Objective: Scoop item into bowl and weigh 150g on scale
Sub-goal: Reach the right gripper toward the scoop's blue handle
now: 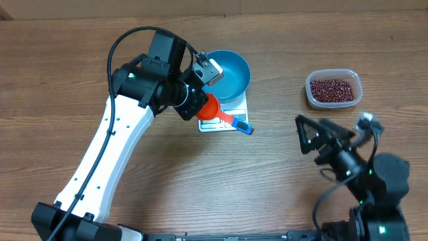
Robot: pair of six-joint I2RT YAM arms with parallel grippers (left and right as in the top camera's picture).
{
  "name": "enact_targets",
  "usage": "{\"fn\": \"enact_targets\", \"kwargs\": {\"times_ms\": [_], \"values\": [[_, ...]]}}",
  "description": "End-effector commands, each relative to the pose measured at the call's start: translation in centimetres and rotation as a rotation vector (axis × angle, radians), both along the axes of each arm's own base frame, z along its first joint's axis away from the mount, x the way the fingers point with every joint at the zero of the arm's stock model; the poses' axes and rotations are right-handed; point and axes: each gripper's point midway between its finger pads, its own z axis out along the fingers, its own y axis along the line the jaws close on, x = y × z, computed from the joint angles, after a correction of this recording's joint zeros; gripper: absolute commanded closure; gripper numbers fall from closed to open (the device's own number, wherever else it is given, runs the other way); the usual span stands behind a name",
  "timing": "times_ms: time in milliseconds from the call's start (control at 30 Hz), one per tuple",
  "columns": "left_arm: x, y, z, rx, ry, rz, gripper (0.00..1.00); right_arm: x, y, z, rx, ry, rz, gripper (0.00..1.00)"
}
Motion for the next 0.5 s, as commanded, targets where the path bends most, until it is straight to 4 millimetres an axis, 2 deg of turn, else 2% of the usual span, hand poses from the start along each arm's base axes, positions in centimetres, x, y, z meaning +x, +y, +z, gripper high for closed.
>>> {"fn": "enact_targets", "kwargs": {"times_ms": [0,100,300,467], "values": [[0.0,-0.2,1.1,-0.017,-0.024,0.003,0.96,-1.6,4.1,2.9,0.051,-0.075,0.292,0.00],[0.0,-0.2,1.1,-0.022,-0.017,0.017,0.96,-2.3,5.7,3.6,0.076,-0.096,0.425,0.00],[0.1,-0.2,1.1,-0.043,0.008,0.070,0.96,-1.0,5.7,3.1,0.267,0.081,0.403,0.00],[0.4,-0.3,1.3,-0.080,0.036,0.152,0.96,0.3,5.8,1.6,0.376,0.230,0.374,0.00]]}}
